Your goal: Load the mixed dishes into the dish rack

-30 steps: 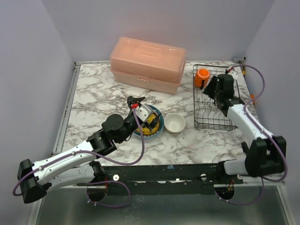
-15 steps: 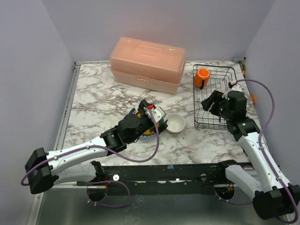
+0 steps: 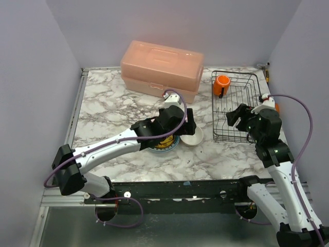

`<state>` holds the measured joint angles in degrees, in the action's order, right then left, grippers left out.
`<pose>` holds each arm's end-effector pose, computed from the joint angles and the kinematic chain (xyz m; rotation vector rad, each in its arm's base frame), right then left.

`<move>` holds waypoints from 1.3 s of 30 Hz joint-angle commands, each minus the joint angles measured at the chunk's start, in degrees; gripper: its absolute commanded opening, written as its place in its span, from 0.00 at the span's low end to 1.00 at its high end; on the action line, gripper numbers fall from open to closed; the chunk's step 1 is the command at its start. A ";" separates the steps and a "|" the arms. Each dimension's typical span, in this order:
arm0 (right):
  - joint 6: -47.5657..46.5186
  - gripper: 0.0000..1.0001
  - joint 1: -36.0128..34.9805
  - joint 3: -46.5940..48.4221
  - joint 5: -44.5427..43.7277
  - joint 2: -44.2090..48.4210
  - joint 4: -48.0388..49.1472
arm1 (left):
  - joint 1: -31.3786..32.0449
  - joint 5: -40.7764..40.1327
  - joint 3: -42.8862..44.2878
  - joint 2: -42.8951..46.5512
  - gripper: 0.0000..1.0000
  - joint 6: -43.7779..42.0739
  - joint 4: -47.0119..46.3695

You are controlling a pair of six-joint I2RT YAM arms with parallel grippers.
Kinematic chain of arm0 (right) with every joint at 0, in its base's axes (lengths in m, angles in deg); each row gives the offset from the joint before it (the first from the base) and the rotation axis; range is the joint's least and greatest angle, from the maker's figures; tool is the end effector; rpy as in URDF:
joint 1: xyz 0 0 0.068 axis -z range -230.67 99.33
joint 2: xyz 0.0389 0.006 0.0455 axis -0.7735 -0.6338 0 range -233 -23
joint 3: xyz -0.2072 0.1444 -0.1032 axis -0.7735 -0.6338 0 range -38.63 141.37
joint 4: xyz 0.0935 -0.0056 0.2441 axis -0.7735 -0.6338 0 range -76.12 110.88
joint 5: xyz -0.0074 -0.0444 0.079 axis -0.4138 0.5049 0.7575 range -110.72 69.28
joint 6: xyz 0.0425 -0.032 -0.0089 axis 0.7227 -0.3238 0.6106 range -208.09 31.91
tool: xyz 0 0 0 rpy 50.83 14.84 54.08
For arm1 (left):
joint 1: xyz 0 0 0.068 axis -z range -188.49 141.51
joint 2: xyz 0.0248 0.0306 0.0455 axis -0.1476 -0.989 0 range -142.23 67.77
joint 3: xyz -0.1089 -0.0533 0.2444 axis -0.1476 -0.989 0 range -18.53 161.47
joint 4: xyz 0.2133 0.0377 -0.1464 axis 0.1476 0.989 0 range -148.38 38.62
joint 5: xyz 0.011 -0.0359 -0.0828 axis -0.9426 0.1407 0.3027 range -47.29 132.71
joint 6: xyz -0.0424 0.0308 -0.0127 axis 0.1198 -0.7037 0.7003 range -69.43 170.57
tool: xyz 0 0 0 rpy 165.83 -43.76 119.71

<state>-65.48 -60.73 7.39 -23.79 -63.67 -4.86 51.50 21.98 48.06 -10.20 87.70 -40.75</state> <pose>0.1587 0.0262 0.3300 0.2479 1.9242 0.3293 0.1665 -0.2629 0.3302 0.1944 2.1021 -0.6724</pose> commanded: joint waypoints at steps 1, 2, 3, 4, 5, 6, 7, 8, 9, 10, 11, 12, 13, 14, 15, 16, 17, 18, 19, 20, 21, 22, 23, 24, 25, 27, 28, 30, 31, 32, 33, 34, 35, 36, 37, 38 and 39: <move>-0.95 0.75 0.05 -1.44 0.26 1.20 0.94 | -2.63 9.23 5.57 -7.98 0.90 30.91 16.67; -0.87 0.75 0.10 -1.59 0.50 1.20 1.03 | -3.00 10.94 6.13 -9.24 0.89 34.69 17.39; -0.84 0.75 0.05 -1.75 0.81 1.16 1.28 | -3.20 12.21 6.18 -10.51 0.89 37.44 17.27; -0.97 0.75 0.05 -1.73 1.00 1.12 1.39 | -3.24 13.18 5.99 -11.37 0.88 40.23 16.31; -0.98 0.75 0.07 -1.64 0.89 0.98 1.39 | -3.26 13.83 5.76 -12.41 0.88 42.49 15.72; -0.83 0.75 0.05 -1.63 0.62 1.00 1.37 | -3.22 14.36 5.70 -13.28 0.88 45.30 15.70; -0.75 0.75 0.05 -1.72 0.50 1.15 1.37 | -3.21 14.48 5.54 -14.25 0.88 48.28 15.98; -0.75 0.75 0.05 -1.81 0.64 1.26 1.39 | -3.21 14.36 5.10 -14.91 0.87 50.40 15.99; -0.73 0.75 0.05 -1.81 0.85 1.45 1.39 | -3.29 13.91 4.32 -15.57 0.86 53.20 15.66; -0.81 0.75 0.05 -1.81 1.04 1.70 1.41 | -3.30 13.42 3.67 -15.99 0.84 55.08 15.29; -0.73 0.75 0.05 -1.94 1.03 1.96 1.55 | -3.31 12.73 3.03 -16.48 0.82 56.83 14.63; -0.73 0.75 0.09 -2.07 1.18 2.31 1.74 | -3.30 11.99 2.90 -17.13 0.81 57.89 14.38; -0.68 0.75 0.05 -2.19 1.27 2.66 1.87 | -3.30 11.48 3.14 -17.82 0.80 58.94 14.73; -0.75 0.75 0.05 -2.32 1.52 2.82 2.04 | -3.35 11.22 3.53 -18.58 0.79 60.01 15.39; -0.75 0.75 0.05 -2.42 1.82 3.02 2.15 | -3.31 11.11 4.01 -19.29 0.78 61.18 16.01; -0.74 0.75 0.05 -2.51 2.05 3.05 2.26 | -3.25 11.30 4.29 -20.02 0.77 62.42 16.26; -0.69 0.75 0.05 -2.56 2.19 3.14 2.35 | -3.30 11.57 4.34 -20.54 0.77 63.54 16.73; -0.68 0.75 0.05 -2.60 2.19 3.14 2.36 | -3.30 11.68 4.23 -21.02 0.75 64.96 16.91; -0.73 0.75 0.05 -2.60 2.27 3.25 2.44 | -3.30 11.41 4.17 -21.59 0.72 65.60 16.63; -0.65 0.75 0.05 -2.60 2.41 3.25 2.46 | -3.30 11.21 4.29 -21.99 0.69 66.21 16.44; -0.71 0.75 0.05 -2.62 2.50 3.23 2.53 | -3.21 11.07 4.63 -22.56 0.67 66.89 16.79; -0.64 0.75 0.05 -2.68 2.67 3.35 2.62 | -3.17 11.00 5.08 -23.14 0.65 67.48 17.15; -0.69 0.75 0.05 -2.69 2.69 3.37 2.63 | -2.97 10.70 5.52 -23.84 0.64 67.91 17.32; -0.65 0.75 0.05 -2.69 2.69 3.48 2.71 | -2.75 10.42 6.28 -24.40 0.62 68.28 17.58; -0.65 0.75 0.09 -2.77 2.70 3.51 2.75 | -2.61 10.21 7.10 -25.19 0.58 68.63 17.81; -0.74 0.75 0.05 -2.75 2.68 3.50 2.80 | -2.18 9.36 8.77 -26.70 0.50 69.08 18.72; -0.73 0.75 0.05 -2.75 2.70 3.57 2.72 | -2.07 8.89 9.48 -27.42 0.48 69.38 19.31; -0.75 0.75 0.05 -2.84 2.72 3.66 2.79 | -1.93 8.38 10.35 -28.75 0.45 69.91 19.98; -0.75 0.75 0.05 -2.87 2.72 3.73 2.80 | -1.89 8.27 10.62 -29.35 0.44 70.04 19.90; -0.73 0.75 0.07 -2.87 2.71 3.74 2.80 | -1.85 8.06 10.80 -29.88 0.44 70.09 20.03; -0.75 0.75 0.07 -2.87 2.72 3.76 2.80 | -1.83 7.99 11.01 -30.30 0.44 70.41 20.31; -0.73 0.75 0.05 -2.86 2.72 3.75 2.80 | -1.72 7.99 10.97 -30.75 0.39 70.75 20.25; -0.75 0.75 0.05 -2.87 2.71 3.74 2.80 | -1.63 7.98 10.92 -31.06 0.35 70.80 20.08; -0.79 0.75 0.05 -2.86 2.72 3.75 2.80 | -1.54 7.94 10.92 -31.42 0.33 71.00 20.14; -0.76 0.75 0.05 -2.84 2.67 3.75 2.80 | -1.41 7.90 10.90 -31.68 0.31 71.29 20.29; -0.74 0.75 0.09 -2.93 2.67 3.68 2.80 | -1.32 7.90 10.89 -31.94 0.30 71.56 20.34; -0.77 0.75 0.05 -2.91 2.67 3.66 2.87 | -1.23 7.97 10.83 -32.13 0.28 71.60 20.30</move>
<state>-65.66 -60.73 5.31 -22.30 -60.43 -3.13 49.75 31.75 58.07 -40.76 157.36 -22.11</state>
